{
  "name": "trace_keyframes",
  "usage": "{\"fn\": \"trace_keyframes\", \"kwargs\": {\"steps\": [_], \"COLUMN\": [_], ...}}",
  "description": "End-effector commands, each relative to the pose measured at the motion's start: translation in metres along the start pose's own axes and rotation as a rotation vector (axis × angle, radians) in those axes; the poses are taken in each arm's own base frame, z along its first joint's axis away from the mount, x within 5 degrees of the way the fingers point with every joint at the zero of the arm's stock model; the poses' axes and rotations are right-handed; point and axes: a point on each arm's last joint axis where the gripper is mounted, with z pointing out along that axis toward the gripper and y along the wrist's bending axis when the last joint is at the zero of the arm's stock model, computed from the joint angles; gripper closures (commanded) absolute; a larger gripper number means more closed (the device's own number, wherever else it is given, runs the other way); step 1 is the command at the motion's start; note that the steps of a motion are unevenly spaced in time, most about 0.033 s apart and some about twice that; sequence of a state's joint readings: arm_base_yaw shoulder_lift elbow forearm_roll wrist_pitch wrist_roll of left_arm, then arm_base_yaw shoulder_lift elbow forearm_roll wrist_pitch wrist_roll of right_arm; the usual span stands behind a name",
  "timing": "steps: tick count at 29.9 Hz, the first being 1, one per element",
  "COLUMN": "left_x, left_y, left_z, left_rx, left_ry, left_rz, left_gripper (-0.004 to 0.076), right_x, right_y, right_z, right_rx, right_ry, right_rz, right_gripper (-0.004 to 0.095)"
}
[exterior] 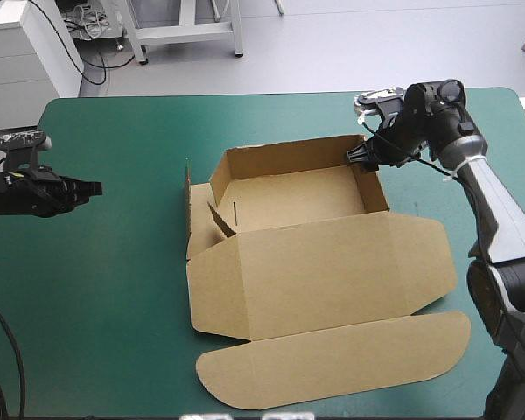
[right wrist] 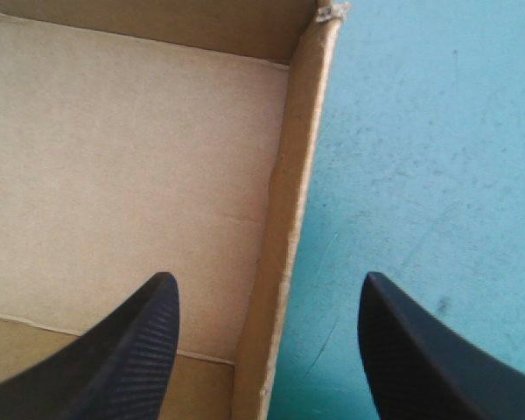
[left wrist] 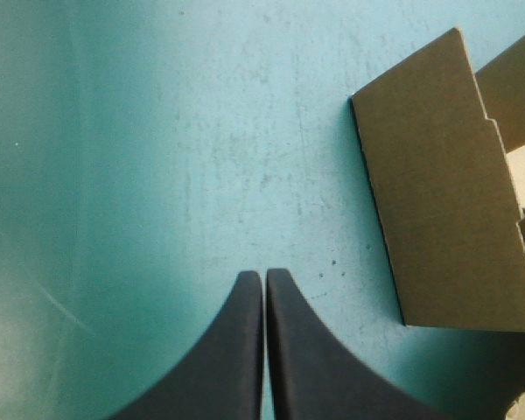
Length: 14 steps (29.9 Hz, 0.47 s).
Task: Fold the box
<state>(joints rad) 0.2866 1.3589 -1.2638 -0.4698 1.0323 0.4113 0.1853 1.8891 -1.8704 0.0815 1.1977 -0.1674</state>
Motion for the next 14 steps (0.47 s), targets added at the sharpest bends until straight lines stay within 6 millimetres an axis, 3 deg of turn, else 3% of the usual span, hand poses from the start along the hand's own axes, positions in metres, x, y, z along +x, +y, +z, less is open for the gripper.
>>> {"fn": "trace_keyframes", "kwargs": {"steps": [1, 7, 14], "left_x": [-0.009, -0.008, -0.007], "left_y": [-0.008, -0.008, -0.009], "left_z": [-0.017, -0.017, -0.017], "left_rx": [0.019, 0.026, 0.030], "left_ry": [-0.095, -0.079, -0.068], "left_rz": [-0.006, -0.006, -0.005], "left_gripper": [0.0731, 0.0731, 0.0731], "right_x": [-0.006, -0.006, -0.006], "right_y": [0.000, -0.003, -0.005], "right_z": [-0.007, 0.021, 0.045], "right_rx": [0.004, -0.002, -0.004], "right_ry": [-0.054, 0.003, 0.038], "right_rz": [-0.003, 0.001, -0.003], "right_gripper": [0.0353, 0.0405, 0.0559]}}
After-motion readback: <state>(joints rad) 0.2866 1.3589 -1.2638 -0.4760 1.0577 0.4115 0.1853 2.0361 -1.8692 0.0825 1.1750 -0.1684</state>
